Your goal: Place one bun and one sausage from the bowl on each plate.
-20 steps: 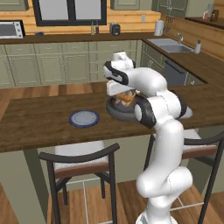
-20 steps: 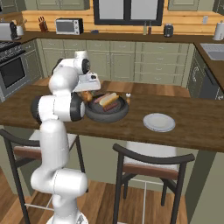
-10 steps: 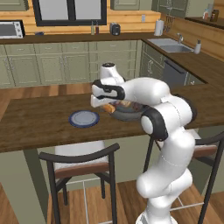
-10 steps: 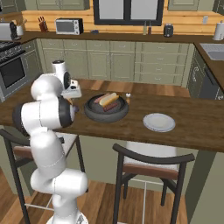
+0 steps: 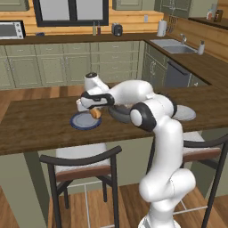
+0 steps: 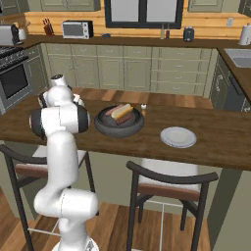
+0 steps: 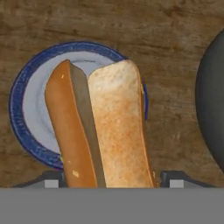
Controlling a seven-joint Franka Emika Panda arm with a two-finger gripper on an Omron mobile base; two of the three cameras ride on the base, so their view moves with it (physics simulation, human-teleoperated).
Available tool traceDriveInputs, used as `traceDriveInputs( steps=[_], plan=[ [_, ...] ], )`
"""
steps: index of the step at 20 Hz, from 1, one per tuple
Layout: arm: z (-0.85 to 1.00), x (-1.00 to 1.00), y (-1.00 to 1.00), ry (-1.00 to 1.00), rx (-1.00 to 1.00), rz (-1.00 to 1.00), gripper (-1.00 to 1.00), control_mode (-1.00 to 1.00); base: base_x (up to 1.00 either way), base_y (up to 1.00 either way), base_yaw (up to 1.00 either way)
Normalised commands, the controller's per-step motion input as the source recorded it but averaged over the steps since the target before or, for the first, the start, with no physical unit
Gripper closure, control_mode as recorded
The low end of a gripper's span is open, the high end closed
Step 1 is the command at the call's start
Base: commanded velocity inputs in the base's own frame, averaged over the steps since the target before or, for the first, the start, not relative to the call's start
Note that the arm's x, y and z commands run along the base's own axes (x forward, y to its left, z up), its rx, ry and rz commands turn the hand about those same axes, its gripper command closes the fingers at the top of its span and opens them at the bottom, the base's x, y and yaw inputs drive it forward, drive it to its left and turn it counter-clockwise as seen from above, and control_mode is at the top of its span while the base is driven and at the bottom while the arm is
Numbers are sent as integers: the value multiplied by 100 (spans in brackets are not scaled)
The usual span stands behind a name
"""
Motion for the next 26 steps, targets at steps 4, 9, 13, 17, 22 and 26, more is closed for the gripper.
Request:
traceDriveInputs(
  steps=[4, 9, 13, 17, 22, 26],
  plan=[
    [-50, 86, 4, 0, 0, -8, -100, -100, 0, 0, 0],
    [-12, 4, -15, 2, -1, 0, -100, -100, 0, 0, 0],
    [3, -33, -23, -1, 0, 0, -100, -100, 0, 0, 0],
    [13, -51, -43, -5, 2, -1, -100, -100, 0, 0, 0],
    [24, -95, -100, -12, 7, -6, -100, -100, 0, 0, 0],
    [34, -44, -100, -3, 4, -6, -100, -100, 0, 0, 0]
  ],
)
